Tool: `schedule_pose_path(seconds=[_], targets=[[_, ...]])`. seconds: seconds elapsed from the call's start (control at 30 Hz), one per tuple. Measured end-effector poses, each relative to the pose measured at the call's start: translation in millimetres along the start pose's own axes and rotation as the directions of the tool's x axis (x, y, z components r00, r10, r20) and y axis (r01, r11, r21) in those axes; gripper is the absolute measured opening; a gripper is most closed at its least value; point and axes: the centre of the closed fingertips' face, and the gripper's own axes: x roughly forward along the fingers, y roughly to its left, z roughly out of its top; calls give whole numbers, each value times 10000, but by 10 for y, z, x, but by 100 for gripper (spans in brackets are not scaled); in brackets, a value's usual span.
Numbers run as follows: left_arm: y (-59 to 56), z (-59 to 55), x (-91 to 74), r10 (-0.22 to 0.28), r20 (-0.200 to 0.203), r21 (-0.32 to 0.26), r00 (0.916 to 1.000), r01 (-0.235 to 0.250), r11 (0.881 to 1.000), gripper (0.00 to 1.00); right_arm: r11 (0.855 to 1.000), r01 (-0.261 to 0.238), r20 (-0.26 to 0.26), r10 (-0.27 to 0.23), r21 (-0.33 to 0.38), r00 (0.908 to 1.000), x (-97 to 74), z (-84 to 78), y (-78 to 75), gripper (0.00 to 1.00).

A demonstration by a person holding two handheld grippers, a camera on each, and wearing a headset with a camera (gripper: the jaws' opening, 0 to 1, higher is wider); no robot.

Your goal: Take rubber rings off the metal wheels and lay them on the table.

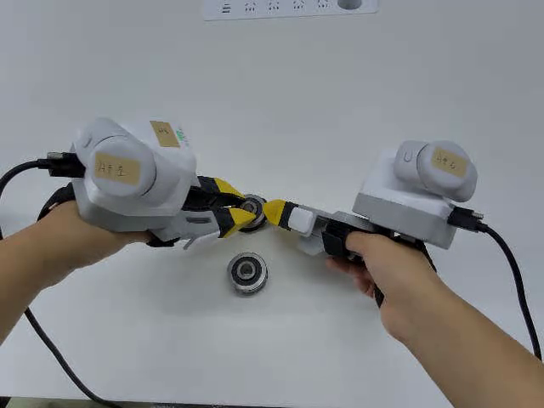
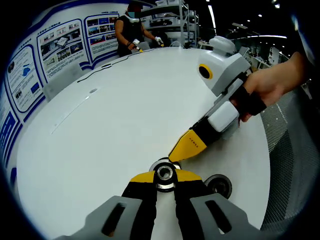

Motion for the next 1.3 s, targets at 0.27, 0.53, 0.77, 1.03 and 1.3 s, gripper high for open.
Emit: schedule_pose_path(seconds=[0.27, 0.53, 0.77, 1.03, 1.3], targets=[[0, 0, 0, -2, 33, -24, 10000, 2, 10000, 12, 9994, 168, 51, -167, -302, 9998, -3, 2, 35, 2], [0, 0, -2, -9, 47, -33, 10000, 9, 10000, 12, 9986, 178, -27, -179, -490, 9998, -10, 7, 44, 1], [0, -4, -4, -46, 47, -30, 10000, 46, 10000, 12, 9934, 241, -40, -247, -1121, 9997, 6, 4, 55, 1], [-6, -6, -7, -23, 22, -30, 10000, 23, 10000, 12, 9811, 245, -175, -284, -1917, 9994, 17, -6, 78, 1], [-13, -9, -11, -42, -4, -37, 10000, 42, 10000, 12, 9705, 240, -234, -305, -2397, 9993, 20, -19, 93, 1]])
